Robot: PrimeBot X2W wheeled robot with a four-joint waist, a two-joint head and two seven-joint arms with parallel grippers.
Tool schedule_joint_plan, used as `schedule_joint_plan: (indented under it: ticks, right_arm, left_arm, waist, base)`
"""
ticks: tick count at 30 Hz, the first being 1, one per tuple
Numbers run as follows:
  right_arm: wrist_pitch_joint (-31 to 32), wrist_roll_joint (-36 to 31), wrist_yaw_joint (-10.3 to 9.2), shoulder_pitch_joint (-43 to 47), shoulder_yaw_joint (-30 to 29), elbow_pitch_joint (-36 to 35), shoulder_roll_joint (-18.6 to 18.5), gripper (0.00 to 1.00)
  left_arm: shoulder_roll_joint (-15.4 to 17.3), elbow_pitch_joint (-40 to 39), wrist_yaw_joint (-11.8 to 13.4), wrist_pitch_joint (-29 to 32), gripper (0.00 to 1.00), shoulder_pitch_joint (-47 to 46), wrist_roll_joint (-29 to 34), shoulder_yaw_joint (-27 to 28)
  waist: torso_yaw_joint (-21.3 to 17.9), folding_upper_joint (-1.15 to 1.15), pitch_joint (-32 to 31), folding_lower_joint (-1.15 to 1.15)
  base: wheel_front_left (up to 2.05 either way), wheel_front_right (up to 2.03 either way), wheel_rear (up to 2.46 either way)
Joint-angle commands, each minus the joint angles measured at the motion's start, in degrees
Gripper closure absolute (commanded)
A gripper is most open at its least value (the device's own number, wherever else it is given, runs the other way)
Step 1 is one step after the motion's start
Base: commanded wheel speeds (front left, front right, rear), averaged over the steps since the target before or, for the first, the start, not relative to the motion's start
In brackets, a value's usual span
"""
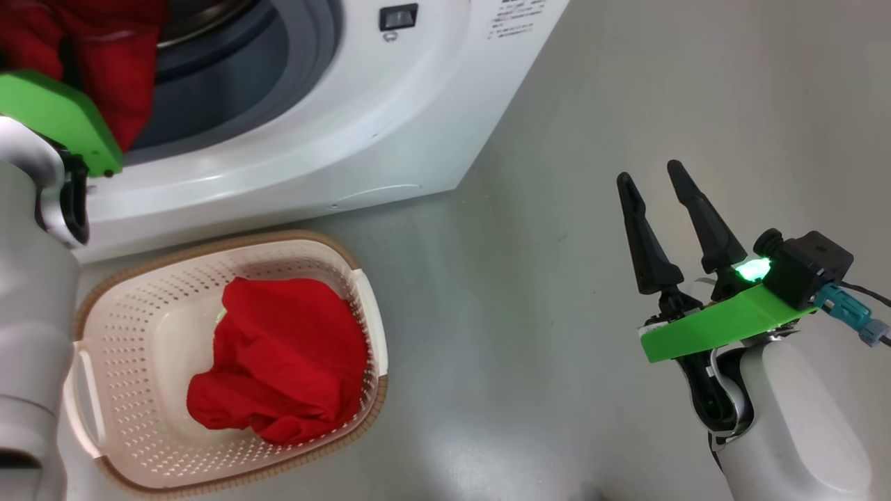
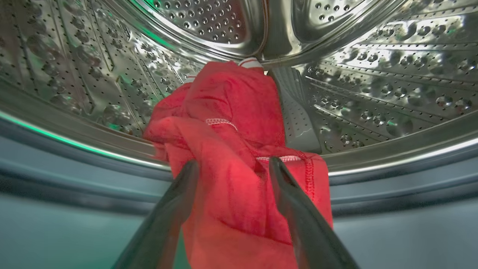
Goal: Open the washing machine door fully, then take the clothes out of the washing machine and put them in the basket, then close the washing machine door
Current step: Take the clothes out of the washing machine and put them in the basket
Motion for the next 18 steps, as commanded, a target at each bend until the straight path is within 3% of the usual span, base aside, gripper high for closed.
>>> schedule_joint_plan:
  ticks: [1, 11, 13, 15, 16, 17, 18]
  right_arm:
    - [-0.68, -0.34, 0.09, 0.16, 1.39, -1.35, 0.25, 0.00]
    - [-0.68, -0.22, 0.09, -0.28, 1.43, -0.99, 0.66, 0.00]
    - [-0.68, -0.16, 0.09, -0.39, 1.53, -0.84, 0.80, 0.00]
    - [-0.68, -0.12, 0.09, -0.56, 1.57, -0.72, 0.90, 0.00]
    - [-0.68, -0.10, 0.09, -0.65, 1.57, -0.68, 0.92, 0.00]
    - [-0.68, -0.09, 0.09, -0.74, 1.59, -0.62, 0.92, 0.00]
    - [-0.68, -0.08, 0.09, -0.82, 1.62, -0.56, 0.92, 0.00]
  left_arm:
    - [2.44, 0.02, 0.65, 0.72, 0.00, -1.78, 0.38, 0.60]
    - [1.97, 6.45, 1.55, 3.61, 0.00, -5.93, 1.02, -1.02]
    - [1.67, 7.20, 1.73, 4.05, 0.20, -6.35, 0.96, -1.21]
    - [1.37, 7.64, 1.75, 3.86, 0.56, -6.58, 0.91, -1.39]
    - [1.29, 7.80, 1.61, 3.67, 0.90, -6.68, 0.90, -1.51]
    - [1.25, 7.95, 1.50, 3.43, 1.00, -6.77, 0.89, -1.61]
    - [1.22, 8.11, 1.40, 3.28, 1.00, -6.86, 0.85, -1.68]
  waist:
    - [-0.38, 0.00, 0.32, 0.00]
    - [-0.85, 0.00, 0.82, 0.00]
    - [-0.86, 0.00, 0.84, 0.00]
    - [-0.83, 0.00, 0.80, 0.00]
    - [-0.80, 0.00, 0.78, 0.00]
    - [-0.79, 0.00, 0.75, 0.00]
    - [-0.78, 0.00, 0.69, 0.00]
  base:
    - [0.00, 0.00, 0.00]
    - [0.00, 0.00, 0.00]
    - [0.00, 0.00, 0.00]
    - [0.00, 0.00, 0.00]
    - [0.00, 0.00, 0.00]
    - [0.00, 0.00, 0.00]
    - [0.00, 0.00, 0.00]
